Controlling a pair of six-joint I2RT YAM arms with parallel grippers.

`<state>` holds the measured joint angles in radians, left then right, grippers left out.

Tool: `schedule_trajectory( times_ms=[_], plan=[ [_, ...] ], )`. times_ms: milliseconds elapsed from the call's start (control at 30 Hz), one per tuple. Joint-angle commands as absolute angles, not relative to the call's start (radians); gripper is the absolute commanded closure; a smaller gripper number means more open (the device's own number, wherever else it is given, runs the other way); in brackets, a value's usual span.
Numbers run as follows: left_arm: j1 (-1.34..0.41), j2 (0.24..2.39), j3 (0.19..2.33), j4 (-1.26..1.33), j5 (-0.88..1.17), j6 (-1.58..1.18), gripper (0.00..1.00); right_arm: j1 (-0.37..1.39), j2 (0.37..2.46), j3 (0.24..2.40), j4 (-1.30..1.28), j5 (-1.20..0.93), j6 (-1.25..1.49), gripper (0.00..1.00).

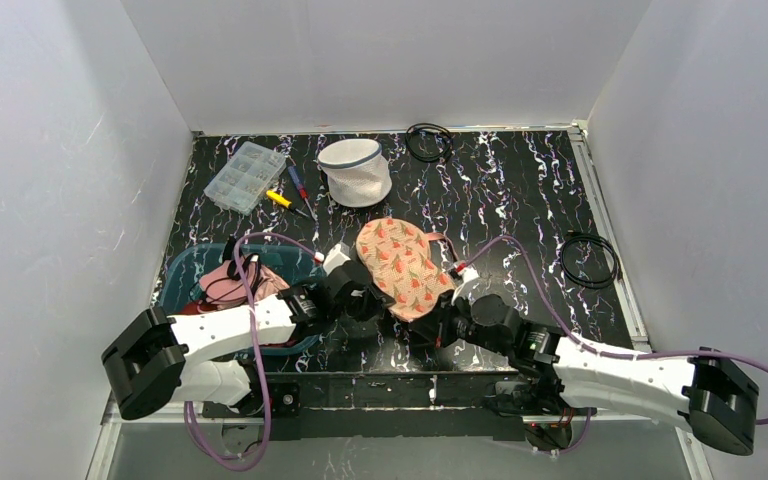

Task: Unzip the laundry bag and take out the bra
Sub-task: Unzip the laundry bag at the center of the board.

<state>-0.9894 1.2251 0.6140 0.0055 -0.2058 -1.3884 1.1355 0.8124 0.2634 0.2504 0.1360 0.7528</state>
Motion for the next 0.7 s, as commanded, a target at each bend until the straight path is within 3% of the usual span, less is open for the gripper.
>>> schedule_trajectory(
  times_ms=[0, 400, 667],
  plan=[
    [-0.959, 1.208, 0.652, -0.085, -0.26, -1.357, 1.0, 1.144, 0.747, 0.263, 0.193, 0.164, 0.734, 0.99],
    [-0.903, 1.183, 0.646, -0.097, -0.202, -1.275, 1.0, 1.144, 0.652, 0.291, -0.099, 0.309, 0.761, 0.99],
    [-0.788, 1.272, 0.698, -0.055, 0.076, -1.031, 1.0, 1.143, 0.588, 0.298, -0.164, 0.315, 0.716, 0.99]
  ],
)
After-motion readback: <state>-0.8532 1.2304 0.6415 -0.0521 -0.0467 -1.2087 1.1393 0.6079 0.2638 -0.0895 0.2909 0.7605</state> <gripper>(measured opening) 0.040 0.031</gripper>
